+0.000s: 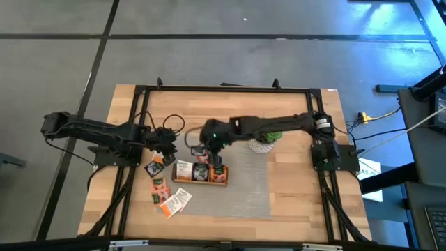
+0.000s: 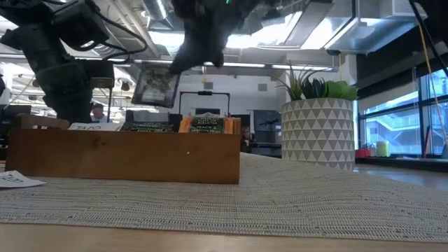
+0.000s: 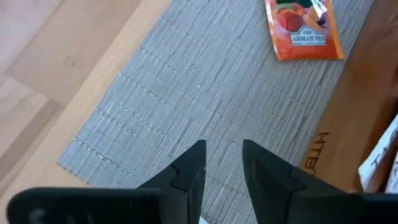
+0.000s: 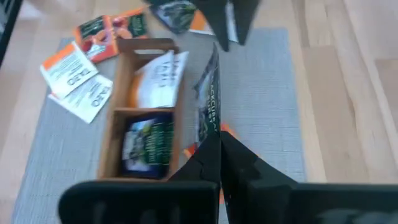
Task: Pick & Place Tea
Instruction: Put the violet tea bag into the middle section of the wooden organizer
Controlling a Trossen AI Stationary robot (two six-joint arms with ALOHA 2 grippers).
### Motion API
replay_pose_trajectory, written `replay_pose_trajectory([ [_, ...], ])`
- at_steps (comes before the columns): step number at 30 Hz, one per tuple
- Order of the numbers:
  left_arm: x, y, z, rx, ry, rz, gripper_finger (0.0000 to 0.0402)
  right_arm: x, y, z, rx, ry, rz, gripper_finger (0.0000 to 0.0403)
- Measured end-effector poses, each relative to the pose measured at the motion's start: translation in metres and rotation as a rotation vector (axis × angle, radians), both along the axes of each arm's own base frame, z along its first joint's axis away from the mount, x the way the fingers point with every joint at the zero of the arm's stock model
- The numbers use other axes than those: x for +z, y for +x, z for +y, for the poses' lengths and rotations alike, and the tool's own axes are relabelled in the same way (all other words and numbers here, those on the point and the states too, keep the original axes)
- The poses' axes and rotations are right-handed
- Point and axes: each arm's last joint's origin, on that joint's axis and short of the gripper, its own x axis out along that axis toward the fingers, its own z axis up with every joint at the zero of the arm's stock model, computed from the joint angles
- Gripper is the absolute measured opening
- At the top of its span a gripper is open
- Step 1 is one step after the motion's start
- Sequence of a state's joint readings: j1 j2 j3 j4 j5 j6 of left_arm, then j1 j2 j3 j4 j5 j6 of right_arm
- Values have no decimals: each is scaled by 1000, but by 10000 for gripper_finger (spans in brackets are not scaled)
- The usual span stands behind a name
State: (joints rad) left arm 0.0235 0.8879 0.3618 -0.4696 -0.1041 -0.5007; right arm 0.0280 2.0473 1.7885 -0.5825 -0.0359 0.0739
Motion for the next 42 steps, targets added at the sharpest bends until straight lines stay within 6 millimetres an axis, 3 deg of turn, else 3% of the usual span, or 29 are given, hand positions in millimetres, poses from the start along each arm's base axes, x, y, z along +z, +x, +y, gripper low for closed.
replay_pose_trajectory([
  [6, 0, 0, 1, 16, 24, 0, 99, -4, -3, 50, 37, -45, 4, 2],
  [12, 0, 0, 1, 18, 28, -1, 102, -27, -5, 73, 2, 20, -15, 3],
  [26, 0, 0, 1, 19, 28, -1, 102, -74, -15, 74, -77, 83, -29, 4],
  [42, 1, 0, 3, 51, 78, 0, 103, -86, -16, 69, -44, 127, -66, 4],
])
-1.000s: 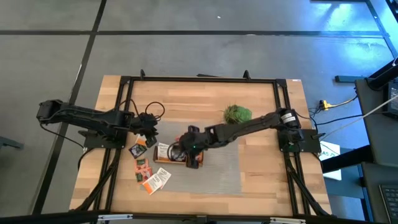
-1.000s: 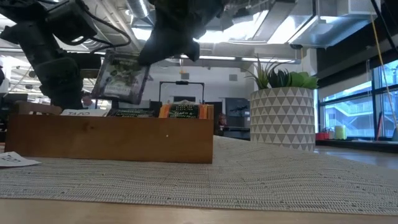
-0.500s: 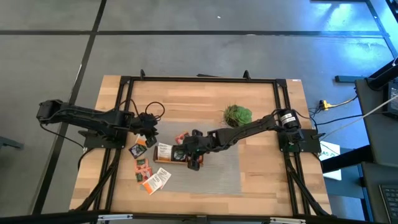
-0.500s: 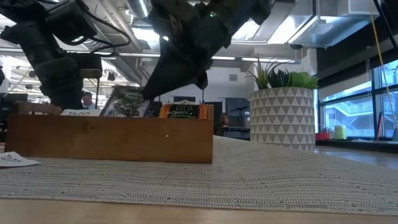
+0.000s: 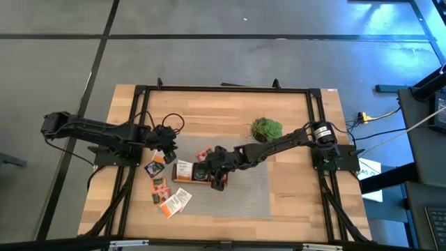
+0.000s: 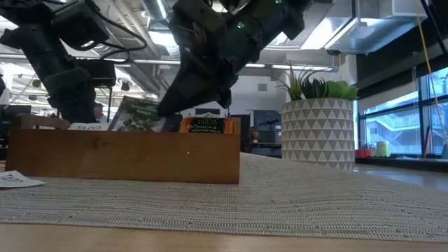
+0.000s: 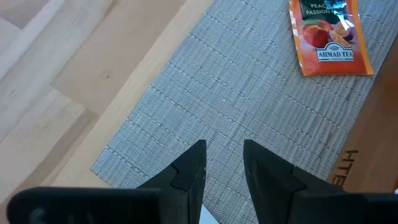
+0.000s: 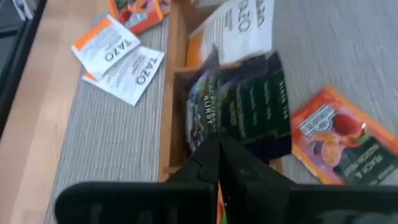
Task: Pick & Place Tea
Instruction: Put the violet tea bag into the middle section of the wooden organizer
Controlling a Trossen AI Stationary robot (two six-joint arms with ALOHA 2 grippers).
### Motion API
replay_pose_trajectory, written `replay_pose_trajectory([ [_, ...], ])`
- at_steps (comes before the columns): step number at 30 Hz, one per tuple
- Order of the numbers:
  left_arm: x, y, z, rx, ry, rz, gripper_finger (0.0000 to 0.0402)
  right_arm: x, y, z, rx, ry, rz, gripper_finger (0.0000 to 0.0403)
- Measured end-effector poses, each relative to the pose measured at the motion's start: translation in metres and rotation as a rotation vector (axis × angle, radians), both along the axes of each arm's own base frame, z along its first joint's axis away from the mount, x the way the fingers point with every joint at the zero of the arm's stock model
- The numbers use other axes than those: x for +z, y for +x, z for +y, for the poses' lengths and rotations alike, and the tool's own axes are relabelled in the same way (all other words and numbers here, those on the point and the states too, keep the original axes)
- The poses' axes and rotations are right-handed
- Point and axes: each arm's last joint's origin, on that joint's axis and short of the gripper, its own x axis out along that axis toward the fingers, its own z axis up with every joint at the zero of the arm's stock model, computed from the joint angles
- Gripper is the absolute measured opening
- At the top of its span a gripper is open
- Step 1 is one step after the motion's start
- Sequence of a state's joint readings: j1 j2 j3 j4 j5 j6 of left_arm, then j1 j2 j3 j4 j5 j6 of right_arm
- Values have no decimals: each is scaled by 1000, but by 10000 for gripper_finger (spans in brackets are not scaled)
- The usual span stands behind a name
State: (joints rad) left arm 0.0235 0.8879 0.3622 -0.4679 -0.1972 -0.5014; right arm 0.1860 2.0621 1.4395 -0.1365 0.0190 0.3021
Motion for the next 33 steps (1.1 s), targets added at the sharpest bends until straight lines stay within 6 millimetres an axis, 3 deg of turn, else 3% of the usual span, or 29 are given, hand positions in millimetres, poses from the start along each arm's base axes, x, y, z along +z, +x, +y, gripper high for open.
replay_pose_trajectory([
  [18, 0, 0, 0, 2, 3, 0, 100, -12, 8, -3, 71, -3, -25, 7],
  [28, 0, 0, 0, 2, 2, -1, 100, -11, 8, -12, 62, -9, -25, 88],
  [33, 0, 0, 0, 2, 3, -1, 102, -3, 8, -15, 133, 63, -43, 105],
])
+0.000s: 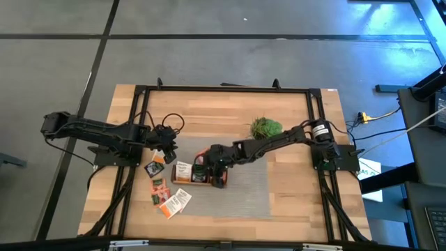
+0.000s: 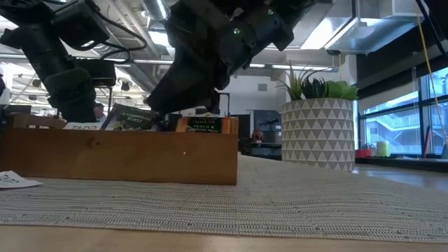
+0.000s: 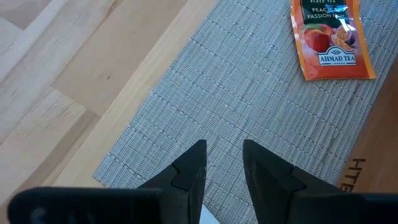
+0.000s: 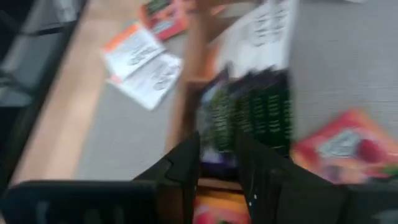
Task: Pick & Place Tea
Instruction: Put the violet tea bag into the middle section of the wooden organizer
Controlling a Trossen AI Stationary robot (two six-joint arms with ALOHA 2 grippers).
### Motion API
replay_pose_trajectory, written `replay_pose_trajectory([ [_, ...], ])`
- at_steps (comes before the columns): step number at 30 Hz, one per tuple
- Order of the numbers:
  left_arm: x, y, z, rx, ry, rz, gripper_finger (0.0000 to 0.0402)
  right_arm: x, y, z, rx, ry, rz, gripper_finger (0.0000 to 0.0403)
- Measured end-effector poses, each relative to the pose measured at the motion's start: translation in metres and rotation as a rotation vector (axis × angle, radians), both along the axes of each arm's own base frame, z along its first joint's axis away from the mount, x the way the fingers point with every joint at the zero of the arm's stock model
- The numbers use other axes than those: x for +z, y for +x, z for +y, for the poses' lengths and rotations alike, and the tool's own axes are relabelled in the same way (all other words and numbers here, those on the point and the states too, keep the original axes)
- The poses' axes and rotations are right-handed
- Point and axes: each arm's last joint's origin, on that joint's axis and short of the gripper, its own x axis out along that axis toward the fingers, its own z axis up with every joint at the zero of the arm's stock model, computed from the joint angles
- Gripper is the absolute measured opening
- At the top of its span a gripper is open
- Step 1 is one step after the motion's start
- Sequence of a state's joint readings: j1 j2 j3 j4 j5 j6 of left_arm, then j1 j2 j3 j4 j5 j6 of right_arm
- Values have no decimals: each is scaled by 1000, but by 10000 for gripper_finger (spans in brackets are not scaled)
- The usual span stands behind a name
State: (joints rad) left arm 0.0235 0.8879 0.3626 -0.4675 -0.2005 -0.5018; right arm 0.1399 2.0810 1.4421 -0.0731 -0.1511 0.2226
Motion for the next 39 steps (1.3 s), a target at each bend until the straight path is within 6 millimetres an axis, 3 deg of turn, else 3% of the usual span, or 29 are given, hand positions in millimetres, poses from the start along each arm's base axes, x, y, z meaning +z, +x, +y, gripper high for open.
replay_pose_trajectory([
  [4, 0, 0, 0, 0, 0, 0, 100, 1, -1, -2, 76, 85, 17, 103],
  [24, 0, 0, 0, 7, -5, -2, 102, -6, -1, -2, 58, 60, 39, 97],
  [27, 0, 0, 0, 7, -5, -2, 102, -7, -2, -2, 50, 65, 58, 79],
  [32, 0, 0, 0, 6, -5, -2, 103, -7, -2, -3, 36, 47, 53, 14],
  [36, 0, 0, 0, 7, -5, -2, 104, -3, -3, -4, 32, 47, 67, 8],
  [39, 0, 0, 0, 7, -5, -2, 103, 10, -3, -7, 27, 39, 113, 4],
])
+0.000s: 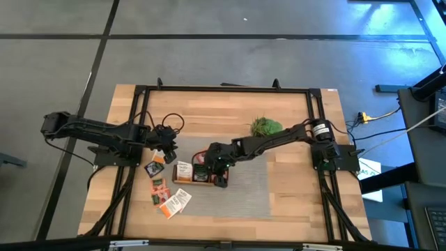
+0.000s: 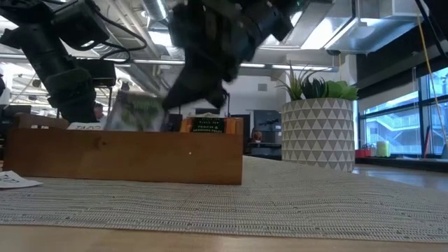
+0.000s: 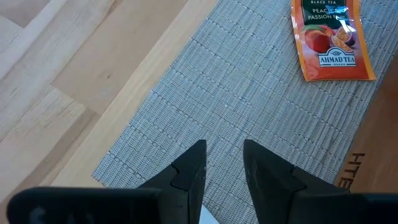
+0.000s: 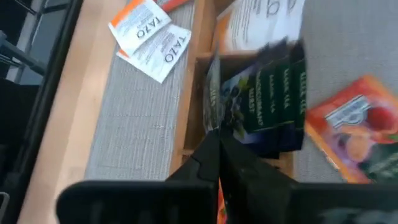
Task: Pick & Place Tea
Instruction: Put the violet tea bag into the middle section of the wooden organizer
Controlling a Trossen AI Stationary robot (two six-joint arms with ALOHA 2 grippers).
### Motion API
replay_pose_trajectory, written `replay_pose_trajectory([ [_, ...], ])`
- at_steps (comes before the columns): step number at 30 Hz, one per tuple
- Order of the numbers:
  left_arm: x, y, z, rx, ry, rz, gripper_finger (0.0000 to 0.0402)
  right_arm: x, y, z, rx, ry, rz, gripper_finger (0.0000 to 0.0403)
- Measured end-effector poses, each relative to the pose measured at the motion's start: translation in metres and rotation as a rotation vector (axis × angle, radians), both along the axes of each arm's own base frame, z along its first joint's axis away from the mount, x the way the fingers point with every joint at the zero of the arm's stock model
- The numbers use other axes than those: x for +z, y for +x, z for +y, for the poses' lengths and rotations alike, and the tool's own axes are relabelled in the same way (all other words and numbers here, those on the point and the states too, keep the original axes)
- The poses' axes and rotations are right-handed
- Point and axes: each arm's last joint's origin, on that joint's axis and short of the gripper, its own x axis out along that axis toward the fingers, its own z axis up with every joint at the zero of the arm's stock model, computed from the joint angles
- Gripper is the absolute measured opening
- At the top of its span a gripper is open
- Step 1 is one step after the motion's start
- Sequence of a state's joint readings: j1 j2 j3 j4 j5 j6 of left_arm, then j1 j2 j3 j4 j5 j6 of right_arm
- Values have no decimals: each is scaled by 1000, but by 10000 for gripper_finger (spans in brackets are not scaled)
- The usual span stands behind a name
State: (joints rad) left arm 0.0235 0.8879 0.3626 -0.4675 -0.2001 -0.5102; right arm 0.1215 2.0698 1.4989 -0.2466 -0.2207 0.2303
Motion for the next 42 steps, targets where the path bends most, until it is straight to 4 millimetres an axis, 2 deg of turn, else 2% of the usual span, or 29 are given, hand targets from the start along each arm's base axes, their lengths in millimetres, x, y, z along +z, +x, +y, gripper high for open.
replay_pose_trajectory([
  [3, 0, 0, 0, 0, -1, 0, 102, 12, 3, 0, -2, -1, -2, 4],
  [8, 0, 0, 0, 1, -3, -1, 104, 15, 3, 0, -12, 3, 32, 3],
  [16, 0, 0, 0, -1, -4, -1, 100, 13, 1, -2, -76, -34, 67, 2],
  [25, 0, 0, 0, -1, -4, -1, 100, 2, 3, -1, -63, -38, 83, 1],
  [33, 0, 0, 0, 1, -2, -1, 100, 3, 5, 0, -36, -15, 65, 2],
  [37, 0, 0, 0, 0, -1, -1, 100, -8, 7, 0, -17, -11, 81, 3],
  [42, 0, 0, 0, 0, -1, -1, 100, -7, 10, 1, -2, -15, 45, 4],
])
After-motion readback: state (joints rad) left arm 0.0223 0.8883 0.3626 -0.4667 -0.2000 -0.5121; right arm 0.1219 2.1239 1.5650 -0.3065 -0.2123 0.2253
